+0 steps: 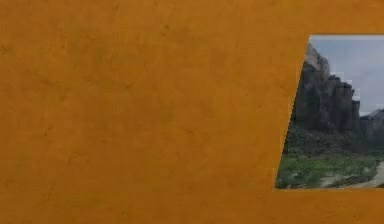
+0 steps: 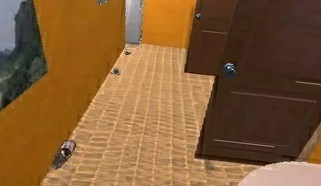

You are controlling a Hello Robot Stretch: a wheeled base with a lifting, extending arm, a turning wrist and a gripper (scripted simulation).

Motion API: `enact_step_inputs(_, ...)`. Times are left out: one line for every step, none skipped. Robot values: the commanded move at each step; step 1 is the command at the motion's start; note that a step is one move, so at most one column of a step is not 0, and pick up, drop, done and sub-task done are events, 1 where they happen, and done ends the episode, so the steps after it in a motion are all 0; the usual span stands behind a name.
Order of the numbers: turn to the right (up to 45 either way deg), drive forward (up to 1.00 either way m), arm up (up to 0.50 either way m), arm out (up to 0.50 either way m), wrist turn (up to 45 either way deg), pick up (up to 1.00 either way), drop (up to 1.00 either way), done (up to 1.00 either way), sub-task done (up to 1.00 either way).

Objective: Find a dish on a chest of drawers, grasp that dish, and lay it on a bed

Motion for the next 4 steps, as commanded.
enact_step_inputs(0.0,0.15,0.0,0.0,0.0,0.0,0.0,0.0,0.0)
enact_step_inputs(-45.0,0.0,0.0,0.0,0.0,0.0,0.0,0.0,0.0)
enact_step_inputs(-45.0,0.0,0.0,0.0,0.0,0.0,0.0,0.0,0.0)
enact_step_inputs(0.0,0.15,0.0,0.0,0.0,0.0,0.0,0.0,0.0)
